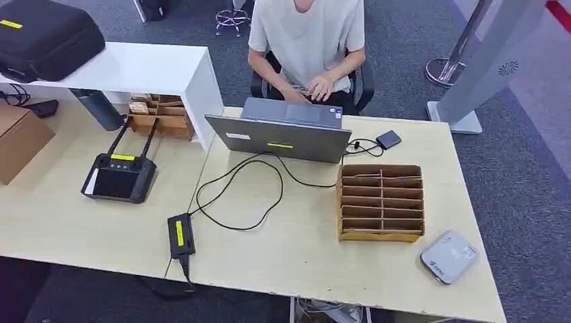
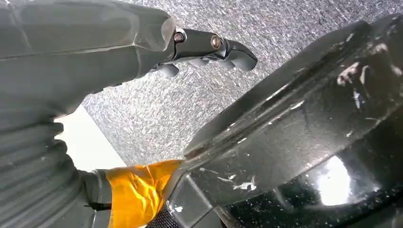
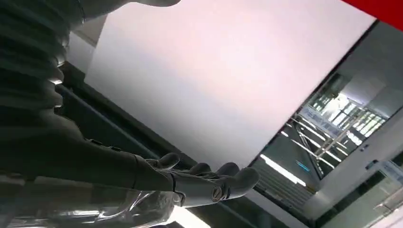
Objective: Pass the card to the sensor for recognition and then transmit it.
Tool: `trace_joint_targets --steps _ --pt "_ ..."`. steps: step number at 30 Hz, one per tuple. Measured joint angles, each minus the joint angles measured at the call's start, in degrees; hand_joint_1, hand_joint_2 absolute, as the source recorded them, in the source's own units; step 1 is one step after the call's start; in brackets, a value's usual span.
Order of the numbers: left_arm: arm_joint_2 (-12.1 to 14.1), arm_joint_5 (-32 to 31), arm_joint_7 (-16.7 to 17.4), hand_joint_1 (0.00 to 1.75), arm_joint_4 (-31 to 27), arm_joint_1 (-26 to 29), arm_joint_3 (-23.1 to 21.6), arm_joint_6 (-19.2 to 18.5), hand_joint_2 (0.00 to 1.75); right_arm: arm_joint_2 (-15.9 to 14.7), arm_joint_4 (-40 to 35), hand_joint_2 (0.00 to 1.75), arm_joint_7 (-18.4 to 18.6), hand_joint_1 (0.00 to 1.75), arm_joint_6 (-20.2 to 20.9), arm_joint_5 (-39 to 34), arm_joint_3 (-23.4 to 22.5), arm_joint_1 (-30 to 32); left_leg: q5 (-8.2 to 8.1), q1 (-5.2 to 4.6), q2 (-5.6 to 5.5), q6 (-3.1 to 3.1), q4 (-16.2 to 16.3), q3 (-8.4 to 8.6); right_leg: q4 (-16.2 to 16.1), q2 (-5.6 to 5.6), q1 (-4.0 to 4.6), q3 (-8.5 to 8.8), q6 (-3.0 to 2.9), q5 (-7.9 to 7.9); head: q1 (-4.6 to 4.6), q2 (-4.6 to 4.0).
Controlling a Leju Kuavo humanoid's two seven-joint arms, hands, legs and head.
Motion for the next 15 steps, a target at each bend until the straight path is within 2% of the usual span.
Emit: trace_joint_targets --steps 5,9,10,15 --pt "-0.06 0.0 0.02 0.0 0.0 0.0 0.0 0.02 1.75 0.26 -0.87 1.75 -0.07 0.0 1.47 0.28 -3.1 1.73 0.01 0.01 0.12 0.0 0.0 0.09 0.0 0.06 0.0 0.03 -0.02 0.02 -0.02 0.0" --pt "-0.11 -0.31 0.31 0.0 0.0 -0.03 0.0 0.0 1.75 2.31 -1.72 1.75 0.22 0.0 13.42 2.4 -6.46 5.93 0.0 0.05 0.04 0.0 0.01 0.24 -0.05 -0.06 0.06 0.06 0.03 -0.05 0.04 0.0" --pt "-0.17 -0.39 0.61 0.0 0.0 -0.09 0.0 -0.02 1.75 4.01 -2.12 1.75 0.24 0.0 15.96 3.46 -7.85 7.63 -0.01 0.06 -0.06 0.0 0.0 0.22 -0.06 -0.16 0.07 0.1 0.03 -0.06 0.0 0.0" --pt "-0.39 -0.74 1.92 0.0 0.0 -0.33 0.0 -0.22 1.75 14.87 -2.69 1.75 -0.5 0.0 21.95 9.24 -11.14 11.65 -0.16 0.08 0.05 -0.11 -0.04 0.26 -0.05 0.01 0.07 0.18 -0.01 -0.12 -0.02 0.0"
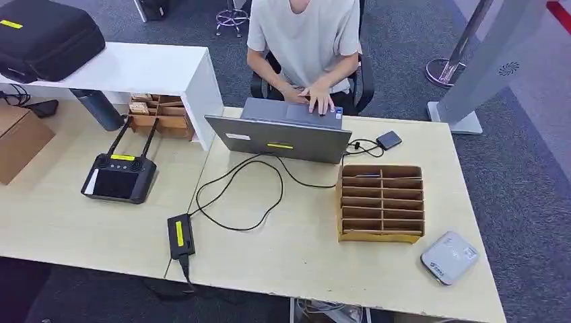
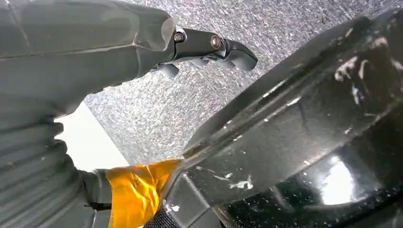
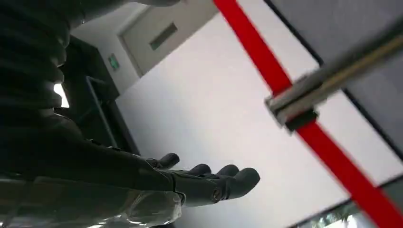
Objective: Pass the card to the sensor for recognition and then transmit it.
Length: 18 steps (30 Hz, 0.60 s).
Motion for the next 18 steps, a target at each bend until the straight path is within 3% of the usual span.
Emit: trace_joint_targets --steps 4,6,9,11,14,18 --pt "-0.07 -0.98 1.23 0.0 0.0 -0.39 0.0 -0.94 1.75 10.71 3.22 1.75 -2.64 0.0 6.98 0.86 -0.96 -0.59 -0.12 0.07 0.21 -0.17 -0.05 0.14 0.0 0.2 0.14 -0.04 -0.16 -0.1 0.04 0.02" --pt "-0.07 -1.36 1.66 0.0 0.0 -0.56 0.0 -1.47 1.75 15.74 7.37 1.75 -3.83 0.0 7.42 1.34 -1.22 -2.09 -0.13 0.1 0.33 -0.2 -0.08 0.18 0.03 0.3 0.16 -0.03 -0.17 -0.09 0.07 0.0" --pt "-0.11 -1.99 2.23 0.0 0.0 -0.76 0.0 -1.6 1.75 21.79 14.77 1.75 -4.83 0.0 5.19 3.44 -1.25 -4.63 -0.12 0.11 0.53 -0.21 -0.14 0.25 0.05 0.48 0.16 0.03 -0.23 -0.05 0.02 0.0" --pt "-0.15 -2.19 2.74 0.0 0.0 -0.87 0.0 -1.51 1.75 24.97 21.27 1.75 -4.57 0.0 1.47 4.68 -1.29 -7.12 -0.12 0.14 0.65 -0.22 -0.15 0.32 0.06 0.63 0.19 0.04 -0.26 -0.03 0.04 0.02" --pt "-0.22 -2.45 3.17 0.0 0.0 -0.97 0.0 -1.33 1.75 28.66 32.0 1.75 -3.59 0.0 -3.15 5.29 -1.22 -10.95 -0.09 0.13 0.66 -0.25 -0.15 0.34 0.09 0.64 0.17 -0.02 -0.27 -0.03 0.04 0.0" --pt "-0.22 -2.56 3.39 0.0 0.0 -1.0 0.0 -1.23 1.75 31.52 41.28 1.75 -2.89 0.0 -4.56 4.99 -1.22 -14.47 -0.08 0.13 0.65 -0.27 -0.15 0.35 0.1 0.63 0.18 0.01 -0.28 -0.04 0.04 0.0"
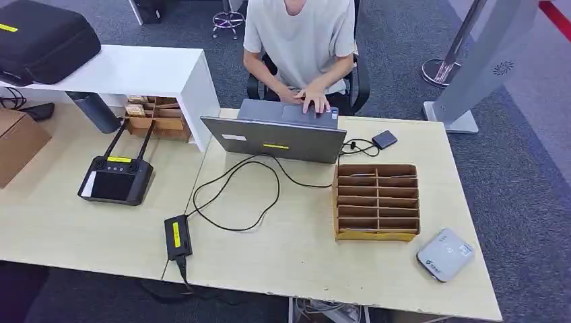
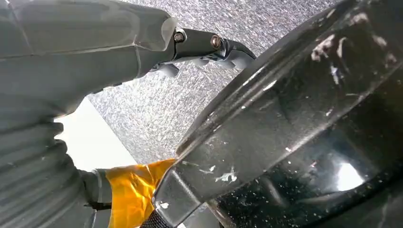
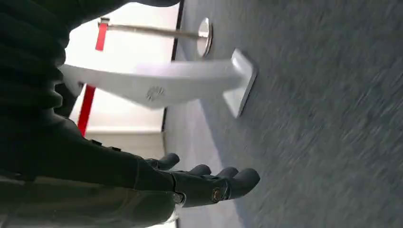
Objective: Pass the card to the sensor for recognition and then transmit it.
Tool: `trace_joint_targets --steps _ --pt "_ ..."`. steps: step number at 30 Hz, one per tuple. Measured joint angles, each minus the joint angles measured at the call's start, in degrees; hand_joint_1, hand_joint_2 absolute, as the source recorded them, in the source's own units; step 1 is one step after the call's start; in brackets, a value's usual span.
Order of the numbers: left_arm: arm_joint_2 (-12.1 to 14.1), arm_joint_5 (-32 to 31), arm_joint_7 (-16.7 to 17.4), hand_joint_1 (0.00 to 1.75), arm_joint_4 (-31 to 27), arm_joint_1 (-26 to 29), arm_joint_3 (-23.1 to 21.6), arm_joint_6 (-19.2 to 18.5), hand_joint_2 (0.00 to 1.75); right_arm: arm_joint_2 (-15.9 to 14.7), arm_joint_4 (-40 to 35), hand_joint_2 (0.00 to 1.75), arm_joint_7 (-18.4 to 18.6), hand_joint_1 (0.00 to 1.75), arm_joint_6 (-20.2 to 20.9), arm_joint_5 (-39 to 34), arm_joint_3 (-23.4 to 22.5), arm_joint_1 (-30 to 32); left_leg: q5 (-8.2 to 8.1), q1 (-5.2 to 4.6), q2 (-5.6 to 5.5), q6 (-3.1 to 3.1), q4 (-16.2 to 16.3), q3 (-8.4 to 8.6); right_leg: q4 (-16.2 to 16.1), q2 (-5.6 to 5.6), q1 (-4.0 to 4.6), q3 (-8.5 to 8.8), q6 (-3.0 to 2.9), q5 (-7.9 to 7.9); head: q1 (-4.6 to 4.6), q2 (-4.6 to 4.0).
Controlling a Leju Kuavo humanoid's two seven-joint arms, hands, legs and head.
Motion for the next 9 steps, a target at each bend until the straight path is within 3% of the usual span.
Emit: trace_joint_targets --steps 6,9 --pt "-0.02 0.66 0.0 0.0 -0.02 0.05 0.0 0.31 1.75 2.51 8.67 1.75 0.13 0.0 -3.13 -4.31 -0.92 -3.18 0.0 -0.01 0.0 0.0 0.0 -0.01 0.0 0.0 -0.01 0.11 0.0 0.01 -0.02 0.0" --pt "-0.57 2.43 -0.24 0.0 0.0 0.62 0.26 2.45 1.75 5.47 12.69 1.75 -0.88 0.0 -5.99 -10.63 -4.44 -5.29 0.0 0.0 0.01 0.0 0.0 0.0 0.0 0.03 0.0 0.1 -0.01 0.01 0.0 0.0"
